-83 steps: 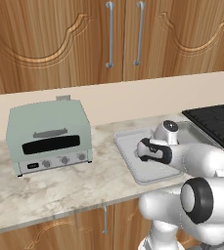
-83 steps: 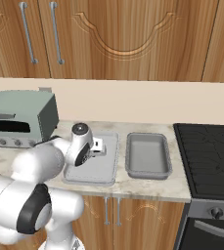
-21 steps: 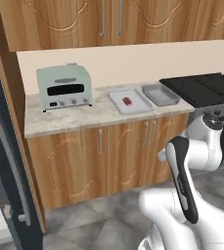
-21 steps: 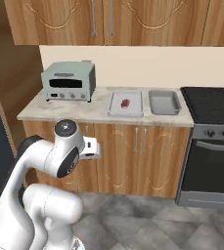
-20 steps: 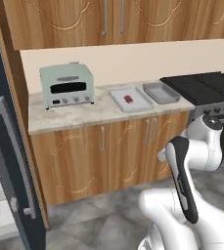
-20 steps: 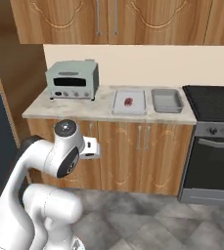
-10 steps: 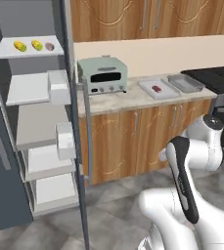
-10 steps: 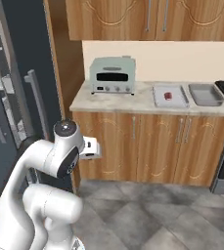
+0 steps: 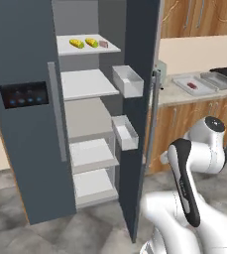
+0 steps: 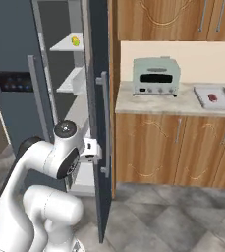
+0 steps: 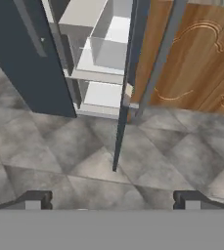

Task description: Place one corn and one steak in each tupperware on the nearby counter, to pack two identical lunches.

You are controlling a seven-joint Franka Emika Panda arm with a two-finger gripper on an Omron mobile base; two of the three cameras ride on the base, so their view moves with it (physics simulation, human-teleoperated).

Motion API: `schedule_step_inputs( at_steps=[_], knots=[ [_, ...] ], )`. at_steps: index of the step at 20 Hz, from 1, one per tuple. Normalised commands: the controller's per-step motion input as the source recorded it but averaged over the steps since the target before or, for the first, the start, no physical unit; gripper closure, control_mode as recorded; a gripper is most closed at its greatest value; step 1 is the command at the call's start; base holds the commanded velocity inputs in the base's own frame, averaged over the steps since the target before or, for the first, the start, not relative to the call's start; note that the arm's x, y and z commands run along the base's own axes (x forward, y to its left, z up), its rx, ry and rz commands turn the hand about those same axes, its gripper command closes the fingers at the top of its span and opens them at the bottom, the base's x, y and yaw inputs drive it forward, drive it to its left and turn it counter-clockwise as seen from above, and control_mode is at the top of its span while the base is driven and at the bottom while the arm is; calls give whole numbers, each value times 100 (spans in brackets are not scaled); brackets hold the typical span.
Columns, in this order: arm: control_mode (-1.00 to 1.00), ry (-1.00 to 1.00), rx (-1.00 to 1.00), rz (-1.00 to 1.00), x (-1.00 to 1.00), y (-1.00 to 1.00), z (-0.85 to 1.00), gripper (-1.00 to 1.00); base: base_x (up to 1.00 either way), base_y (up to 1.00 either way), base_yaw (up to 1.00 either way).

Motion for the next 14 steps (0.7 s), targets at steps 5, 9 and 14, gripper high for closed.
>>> schedule_step_inputs(
  at_steps=[5, 9, 14],
  knots=[
    [100, 0, 0, 0, 0, 0, 0, -100, -16, 100, 0],
    [100, 0, 0, 0, 0, 0, 0, -100, 17, 61, 0],
    [100, 0, 0, 0, 0, 0, 0, -100, 84, 0, 0]
  ],
)
